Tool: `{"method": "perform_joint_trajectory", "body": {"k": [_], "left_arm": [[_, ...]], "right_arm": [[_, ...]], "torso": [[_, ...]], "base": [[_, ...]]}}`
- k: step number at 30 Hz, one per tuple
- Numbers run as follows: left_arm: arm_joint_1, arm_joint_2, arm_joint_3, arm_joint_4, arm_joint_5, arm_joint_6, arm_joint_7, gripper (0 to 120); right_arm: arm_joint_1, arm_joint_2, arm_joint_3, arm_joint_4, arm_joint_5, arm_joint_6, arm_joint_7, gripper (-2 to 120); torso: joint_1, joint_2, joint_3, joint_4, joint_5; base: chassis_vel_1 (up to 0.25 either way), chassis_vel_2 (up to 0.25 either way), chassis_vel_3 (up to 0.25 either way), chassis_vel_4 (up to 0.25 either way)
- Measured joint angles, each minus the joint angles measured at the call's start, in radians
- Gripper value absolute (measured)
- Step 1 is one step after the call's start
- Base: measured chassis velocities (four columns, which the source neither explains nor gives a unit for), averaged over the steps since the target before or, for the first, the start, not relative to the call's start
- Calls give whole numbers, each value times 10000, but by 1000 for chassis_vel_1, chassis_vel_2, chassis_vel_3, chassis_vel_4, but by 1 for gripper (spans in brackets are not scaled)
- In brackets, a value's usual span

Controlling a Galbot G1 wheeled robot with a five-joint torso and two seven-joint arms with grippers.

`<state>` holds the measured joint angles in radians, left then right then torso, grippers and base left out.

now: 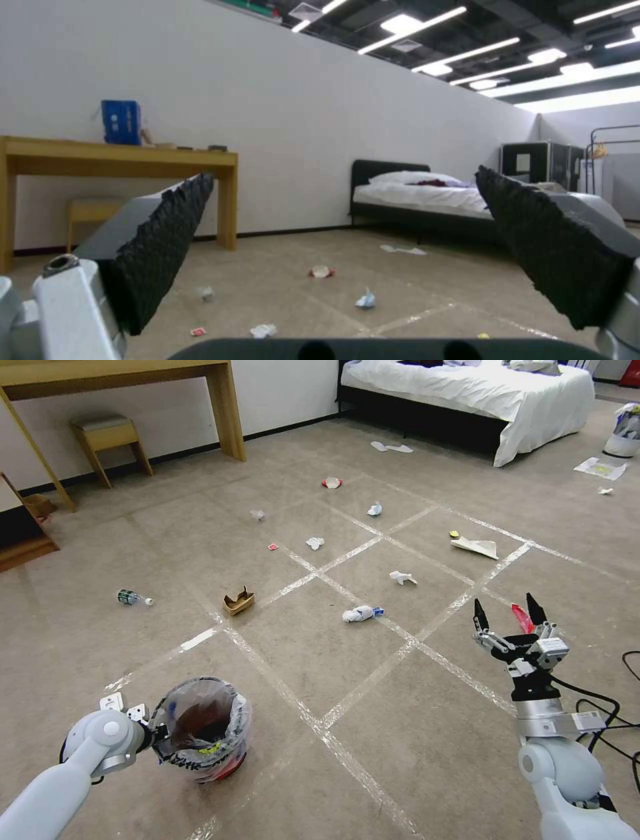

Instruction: Pick up the trash bin and place the garbage on the floor into it.

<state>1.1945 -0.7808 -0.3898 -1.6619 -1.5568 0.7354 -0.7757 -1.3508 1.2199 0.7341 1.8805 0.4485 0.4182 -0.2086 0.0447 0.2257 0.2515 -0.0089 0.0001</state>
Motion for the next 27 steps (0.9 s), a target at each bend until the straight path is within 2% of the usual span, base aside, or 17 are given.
{"method": "perform_joint_trajectory", "body": {"k": [13, 16, 18, 21, 23, 24, 26, 27], "left_arm": [[703, 66, -438, -664, -15, -1, -32, 0], [975, 54, -648, -1044, -43, 11, -107, 0], [1338, 14, -1068, -1856, -309, 11, -309, 0], [1489, -3, -1285, -2263, -537, 11, -460, 0], [1679, -42, -1728, -2937, -1080, 12, -859, 0], [1679, -42, -1728, -2937, -1080, 12, -859, 0], [1708, -35, -2164, -3545, -1819, 4, -1469, 0], [1708, -35, -2164, -3545, -1819, 4, -1469, 0]], "right_arm": [[-21, 67, 0, 36, -56, -13, 21, 100], [-29, 66, 3, 47, -54, -19, 23, 100], [-9, 58, 22, 51, 43, -21, 27, 100], [12, 58, 40, 51, 118, -21, 28, 100], [46, 105, 86, 67, 227, -21, 87, 100], [46, 105, 86, 67, 227, -21, 87, 100], [68, 223, 126, 122, 316, -32, 184, 100], [68, 223, 126, 122, 316, -32, 184, 100]], "torso": [[0, 0, 0, 0, 0], [0, 0, 0, 1, 0], [0, 0, 0, 0, 1], [0, 0, 0, -2, 2], [0, 0, 0, 1, 1], [0, 0, 0, 1, 1], [0, 0, 0, -1, 1], [0, 0, 0, -1, 1]], "base": [[0, 0, 0, 0], [0, 0, 0, 0], [0, 0, 0, 0], [0, 0, 0, 0], [0, 0, 0, 0], [0, 0, 0, 0], [0, 0, 0, 0], [0, 0, 0, 0]]}}
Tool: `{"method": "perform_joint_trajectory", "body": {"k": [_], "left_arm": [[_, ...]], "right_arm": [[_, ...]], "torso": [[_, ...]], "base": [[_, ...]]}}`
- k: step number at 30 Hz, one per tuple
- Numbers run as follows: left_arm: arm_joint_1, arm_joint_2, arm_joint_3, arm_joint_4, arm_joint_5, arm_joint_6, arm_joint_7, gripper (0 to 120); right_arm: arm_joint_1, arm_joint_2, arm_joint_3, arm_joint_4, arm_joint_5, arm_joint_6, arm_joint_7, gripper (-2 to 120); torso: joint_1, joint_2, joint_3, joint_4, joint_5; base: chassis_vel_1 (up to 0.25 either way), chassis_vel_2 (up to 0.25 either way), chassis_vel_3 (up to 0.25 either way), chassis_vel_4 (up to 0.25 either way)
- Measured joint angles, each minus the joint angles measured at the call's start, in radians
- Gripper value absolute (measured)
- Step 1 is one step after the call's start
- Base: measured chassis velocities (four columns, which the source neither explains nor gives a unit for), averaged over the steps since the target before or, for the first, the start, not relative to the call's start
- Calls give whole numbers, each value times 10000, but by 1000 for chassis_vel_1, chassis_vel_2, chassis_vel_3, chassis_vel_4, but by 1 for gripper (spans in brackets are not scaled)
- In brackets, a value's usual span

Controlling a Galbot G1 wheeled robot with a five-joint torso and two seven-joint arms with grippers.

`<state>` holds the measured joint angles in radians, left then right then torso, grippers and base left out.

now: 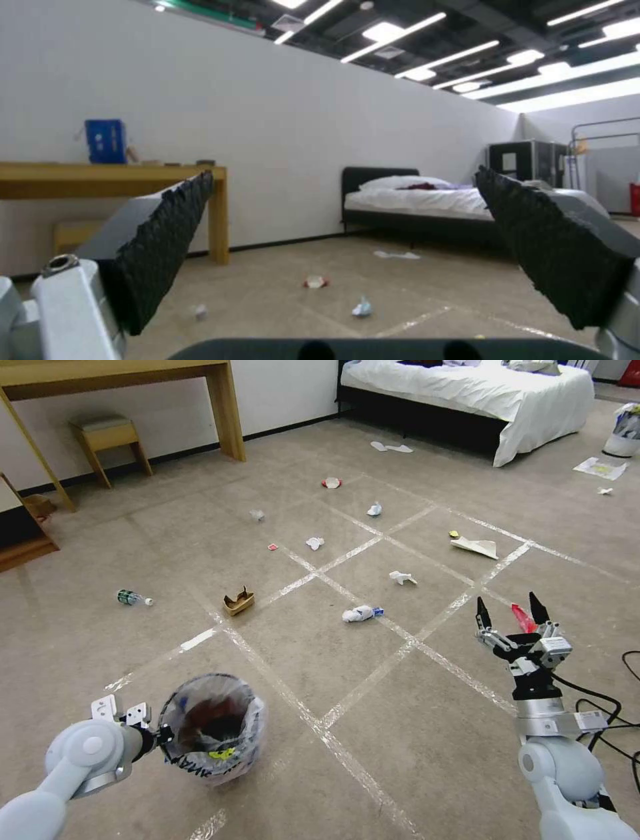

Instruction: Pick up the trash bin and place the garbage on the floor into it.

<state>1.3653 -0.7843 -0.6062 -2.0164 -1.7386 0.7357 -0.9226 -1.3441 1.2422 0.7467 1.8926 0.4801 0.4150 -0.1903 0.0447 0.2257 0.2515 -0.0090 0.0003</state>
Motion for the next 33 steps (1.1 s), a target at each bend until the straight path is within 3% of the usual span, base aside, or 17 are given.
{"method": "perform_joint_trajectory", "body": {"k": [6, 11, 20, 33], "left_arm": [[138, 132, -613, -1026, -943, -111, -879, 0], [190, 25, -946, -1458, -1271, -128, -1171, 0], [148, -191, -1301, -1366, -1584, -79, -1486, 0], [112, -376, -1339, -1213, -1546, -50, -1598, 0]], "right_arm": [[-43, 275, 210, 52, 13, 37, 35, 100], [-148, 499, 439, 145, 45, 41, 33, 100], [-464, 701, 617, 290, 81, 134, -6, 100], [-525, 714, 587, 113, 26, 282, -270, 100]], "torso": [[0, 0, 0, 1, 0], [0, 0, 0, 1, 1], [0, 0, 0, 0, 0], [-1, 0, 0, 1, 0]], "base": [[0, 0, 0, 0], [0, 0, 0, 0], [0, 0, 0, 0], [0, 0, 0, 0]]}}
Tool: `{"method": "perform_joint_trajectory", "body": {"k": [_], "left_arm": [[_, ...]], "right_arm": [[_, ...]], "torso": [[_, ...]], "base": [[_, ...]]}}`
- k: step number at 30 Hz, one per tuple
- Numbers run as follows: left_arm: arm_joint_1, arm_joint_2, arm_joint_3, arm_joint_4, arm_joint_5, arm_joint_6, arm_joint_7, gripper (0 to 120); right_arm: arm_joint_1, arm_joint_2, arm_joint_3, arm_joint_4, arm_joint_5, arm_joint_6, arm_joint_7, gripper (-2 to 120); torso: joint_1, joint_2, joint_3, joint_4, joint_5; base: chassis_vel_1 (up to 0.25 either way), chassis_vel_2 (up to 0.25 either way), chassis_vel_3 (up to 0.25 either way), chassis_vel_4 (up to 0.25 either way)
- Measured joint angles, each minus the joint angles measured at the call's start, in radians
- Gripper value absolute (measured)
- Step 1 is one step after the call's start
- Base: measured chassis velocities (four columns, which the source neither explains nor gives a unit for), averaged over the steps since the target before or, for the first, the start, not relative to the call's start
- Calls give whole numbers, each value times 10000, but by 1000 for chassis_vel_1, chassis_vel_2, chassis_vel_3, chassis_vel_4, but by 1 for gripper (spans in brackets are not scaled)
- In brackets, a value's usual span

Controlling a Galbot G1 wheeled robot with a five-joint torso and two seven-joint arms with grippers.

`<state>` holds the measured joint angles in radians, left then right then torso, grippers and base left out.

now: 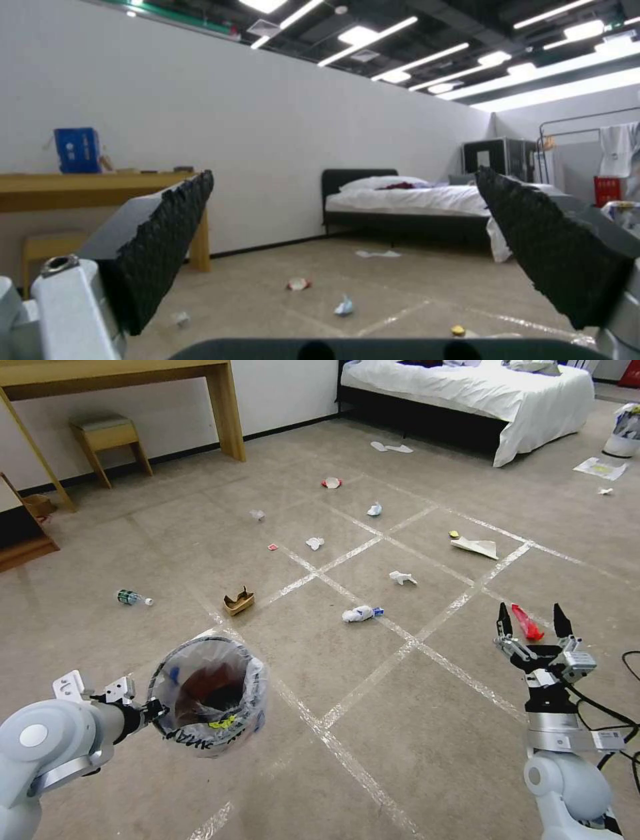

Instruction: Pick up the trash bin and place the garbage on the floor into it.

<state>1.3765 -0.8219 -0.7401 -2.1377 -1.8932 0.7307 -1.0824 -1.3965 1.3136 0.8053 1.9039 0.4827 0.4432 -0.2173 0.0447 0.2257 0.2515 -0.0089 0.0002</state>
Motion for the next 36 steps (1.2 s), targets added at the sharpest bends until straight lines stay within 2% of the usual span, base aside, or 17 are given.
{"method": "perform_joint_trajectory", "body": {"k": [13, 36], "left_arm": [[-182, -16, 35, 179, 153, 6, 12, 0], [-200, -139, 119, 310, 453, 10, 97, 0]], "right_arm": [[62, -76, -32, -107, -20, 1, -48, 100], [231, -154, -129, -277, -80, -56, -142, 100]], "torso": [[0, 0, 0, 0, -1], [0, 0, 0, -1, 0]], "base": [[0, 0, 0, 0], [-56, 58, 55, -60]]}}
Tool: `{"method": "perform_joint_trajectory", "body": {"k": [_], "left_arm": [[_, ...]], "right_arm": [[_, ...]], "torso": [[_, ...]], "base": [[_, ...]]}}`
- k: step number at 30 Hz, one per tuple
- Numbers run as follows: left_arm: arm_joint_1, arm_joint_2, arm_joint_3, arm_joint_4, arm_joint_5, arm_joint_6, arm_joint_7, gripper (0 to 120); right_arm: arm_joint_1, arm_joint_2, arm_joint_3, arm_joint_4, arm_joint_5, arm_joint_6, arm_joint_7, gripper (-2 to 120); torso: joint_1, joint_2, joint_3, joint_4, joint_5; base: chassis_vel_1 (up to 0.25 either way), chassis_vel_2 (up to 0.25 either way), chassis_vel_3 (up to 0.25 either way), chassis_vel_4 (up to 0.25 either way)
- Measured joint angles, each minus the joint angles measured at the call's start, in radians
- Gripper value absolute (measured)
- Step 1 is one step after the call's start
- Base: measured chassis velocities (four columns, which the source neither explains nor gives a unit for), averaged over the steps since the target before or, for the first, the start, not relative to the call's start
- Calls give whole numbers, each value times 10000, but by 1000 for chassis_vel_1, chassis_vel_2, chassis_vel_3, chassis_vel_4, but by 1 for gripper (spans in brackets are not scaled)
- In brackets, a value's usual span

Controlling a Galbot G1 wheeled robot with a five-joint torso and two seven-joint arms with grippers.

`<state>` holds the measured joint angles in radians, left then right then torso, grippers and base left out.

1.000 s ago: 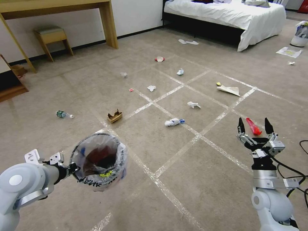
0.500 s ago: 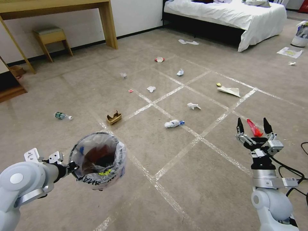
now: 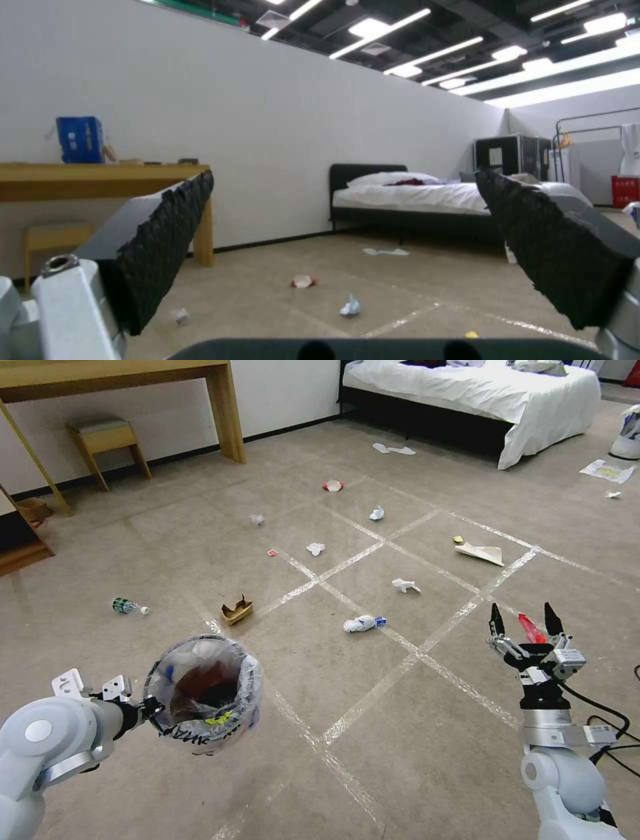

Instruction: Pick up the trash bin and place the garbage on the floor into it.

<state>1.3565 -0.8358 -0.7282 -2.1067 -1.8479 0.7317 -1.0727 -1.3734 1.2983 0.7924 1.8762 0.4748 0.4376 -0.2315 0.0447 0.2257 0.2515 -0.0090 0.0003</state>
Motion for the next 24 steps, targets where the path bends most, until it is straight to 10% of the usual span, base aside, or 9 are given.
{"method": "perform_joint_trajectory", "body": {"k": [24], "left_arm": [[19, -28, 151, 114, 363, -3, 212, 0]], "right_arm": [[13, -19, 31, 16, 13, -28, -1, 100]], "torso": [[1, 0, 0, 2, 0]], "base": [[-77, 74, 76, -79]]}}
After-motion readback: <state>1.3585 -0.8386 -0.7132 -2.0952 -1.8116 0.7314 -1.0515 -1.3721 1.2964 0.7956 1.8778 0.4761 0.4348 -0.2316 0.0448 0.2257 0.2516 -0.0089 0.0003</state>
